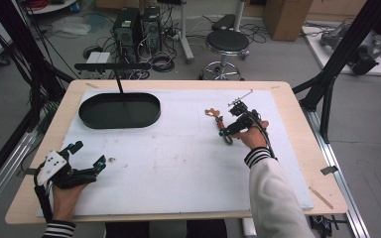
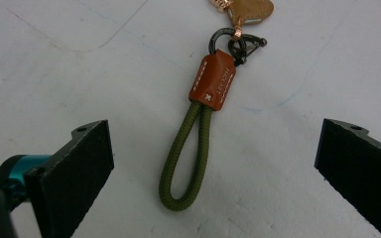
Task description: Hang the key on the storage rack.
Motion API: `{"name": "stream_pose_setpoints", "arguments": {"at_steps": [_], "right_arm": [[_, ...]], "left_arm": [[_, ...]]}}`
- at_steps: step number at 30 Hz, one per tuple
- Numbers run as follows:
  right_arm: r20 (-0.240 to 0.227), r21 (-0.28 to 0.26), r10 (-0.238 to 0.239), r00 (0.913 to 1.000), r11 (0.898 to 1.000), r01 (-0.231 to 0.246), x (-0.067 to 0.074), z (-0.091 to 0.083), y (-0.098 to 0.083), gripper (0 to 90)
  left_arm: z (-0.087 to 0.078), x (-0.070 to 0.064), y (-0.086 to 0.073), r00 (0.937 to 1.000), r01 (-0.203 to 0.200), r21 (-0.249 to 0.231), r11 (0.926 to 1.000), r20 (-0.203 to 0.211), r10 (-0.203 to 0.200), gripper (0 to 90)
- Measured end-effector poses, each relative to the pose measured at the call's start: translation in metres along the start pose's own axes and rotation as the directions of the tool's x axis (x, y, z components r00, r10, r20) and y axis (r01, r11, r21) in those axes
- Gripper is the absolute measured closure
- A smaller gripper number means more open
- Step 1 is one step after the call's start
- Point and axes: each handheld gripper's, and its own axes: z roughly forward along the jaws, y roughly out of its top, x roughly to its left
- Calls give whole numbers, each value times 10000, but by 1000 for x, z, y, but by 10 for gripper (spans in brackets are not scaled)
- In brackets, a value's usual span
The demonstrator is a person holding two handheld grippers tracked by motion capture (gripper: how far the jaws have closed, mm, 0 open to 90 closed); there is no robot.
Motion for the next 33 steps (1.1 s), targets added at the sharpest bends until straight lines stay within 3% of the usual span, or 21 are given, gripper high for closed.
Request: {"name": "stream_pose_setpoints", "arguments": {"at_steps": [13,15,25,33], "right_arm": [[-115,790,-30,9999,9969,39,2,15,1,80],[-174,983,-156,9997,9950,172,3,17,1,149],[-124,1413,-27,9999,9900,44,3,22,1,289],[-383,1666,117,9992,9860,-51,3,23,1,418]], "left_arm": [[0,1,0,10000,-2,10,10000,48,2,17],[0,1,0,10000,8,11,10000,64,-8,17],[0,1,0,10000,58,5,10000,76,-58,17],[0,1,0,9999,29,14,10000,101,-29,17]]}}
